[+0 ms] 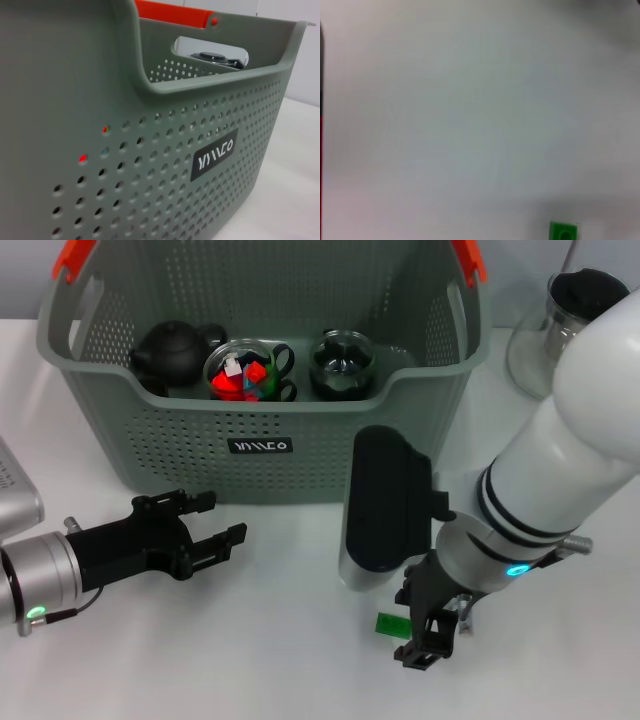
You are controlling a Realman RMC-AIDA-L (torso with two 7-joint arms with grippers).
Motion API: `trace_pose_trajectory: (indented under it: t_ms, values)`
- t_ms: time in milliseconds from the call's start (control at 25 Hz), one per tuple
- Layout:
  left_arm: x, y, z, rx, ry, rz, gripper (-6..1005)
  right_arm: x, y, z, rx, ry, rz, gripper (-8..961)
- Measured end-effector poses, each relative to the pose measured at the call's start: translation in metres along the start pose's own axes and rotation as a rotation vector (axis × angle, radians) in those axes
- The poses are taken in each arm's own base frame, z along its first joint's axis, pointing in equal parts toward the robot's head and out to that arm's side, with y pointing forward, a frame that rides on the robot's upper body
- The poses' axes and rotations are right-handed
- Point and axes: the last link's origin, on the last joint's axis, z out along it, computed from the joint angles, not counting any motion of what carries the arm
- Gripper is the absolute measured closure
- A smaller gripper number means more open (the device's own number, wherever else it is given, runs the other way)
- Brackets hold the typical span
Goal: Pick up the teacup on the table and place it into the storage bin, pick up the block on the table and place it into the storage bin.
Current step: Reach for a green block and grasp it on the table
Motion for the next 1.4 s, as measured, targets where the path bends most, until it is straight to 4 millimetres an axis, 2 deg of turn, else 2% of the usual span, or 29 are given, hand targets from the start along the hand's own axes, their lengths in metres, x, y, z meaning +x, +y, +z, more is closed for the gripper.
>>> trace_pose_trajectory:
  t_ms: [120, 360, 560, 1400]
  values:
    - [0.000, 0.001, 0.000, -0.001, 0.001, -0.001, 370, -0.002, -0.002, 0.003, 0.006, -0.009, 0.037, 309]
    - [-0.001, 0.002, 0.001, -0.003, 0.000, -0.003, 371, -0.001, -0.003, 0.006, 0.001, -0.007, 0.094, 314]
    - [-0.001, 0.002, 0.000, -0.002, 0.000, -0.005, 369, -0.001, -0.003, 0.008, 0.000, -0.002, 0.132, 425]
    - [-0.002, 0.000, 0.001, 0.008, -0.007, -0.003, 369, 0.001, -0.011, 0.016, 0.005, 0.025, 0.174, 491]
